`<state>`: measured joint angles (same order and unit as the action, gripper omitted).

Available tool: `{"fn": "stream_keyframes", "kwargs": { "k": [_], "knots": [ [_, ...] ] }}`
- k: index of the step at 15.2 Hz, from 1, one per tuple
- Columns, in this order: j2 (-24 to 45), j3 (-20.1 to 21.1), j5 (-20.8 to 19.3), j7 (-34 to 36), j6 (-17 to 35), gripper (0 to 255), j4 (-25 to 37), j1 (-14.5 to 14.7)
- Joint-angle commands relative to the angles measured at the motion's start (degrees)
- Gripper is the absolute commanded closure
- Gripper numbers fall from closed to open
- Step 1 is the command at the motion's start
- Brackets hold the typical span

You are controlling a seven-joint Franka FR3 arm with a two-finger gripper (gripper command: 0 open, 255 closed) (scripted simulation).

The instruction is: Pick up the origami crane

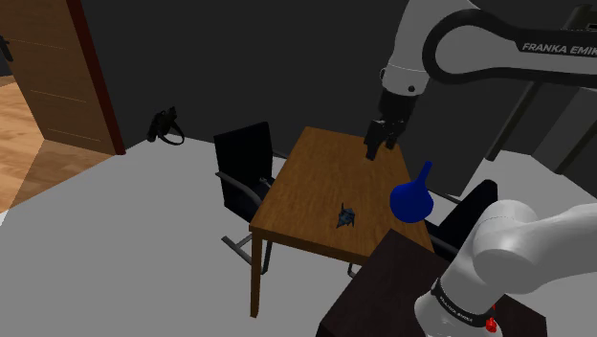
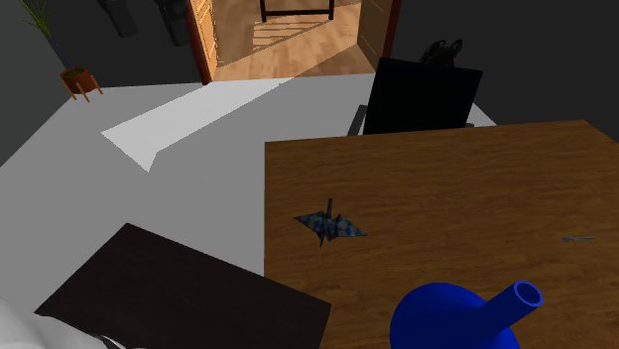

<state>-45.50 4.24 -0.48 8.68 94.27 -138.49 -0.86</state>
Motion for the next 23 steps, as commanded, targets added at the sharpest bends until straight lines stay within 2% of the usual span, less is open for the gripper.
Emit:
{"fn": "stream_keyframes", "kwargs": {
  "k": [1,12,23],
  "knots": [
    [0.0,0.0,0.0,0.0,0.0,0,0.0,0.0],
    [15.3,-2.32,0.85,11.36,19.9,0,-6.21,-7.82],
    [35.31,-6.16,3.17,20.62,38.74,0,-6.52,-14.01]
  ]
}}
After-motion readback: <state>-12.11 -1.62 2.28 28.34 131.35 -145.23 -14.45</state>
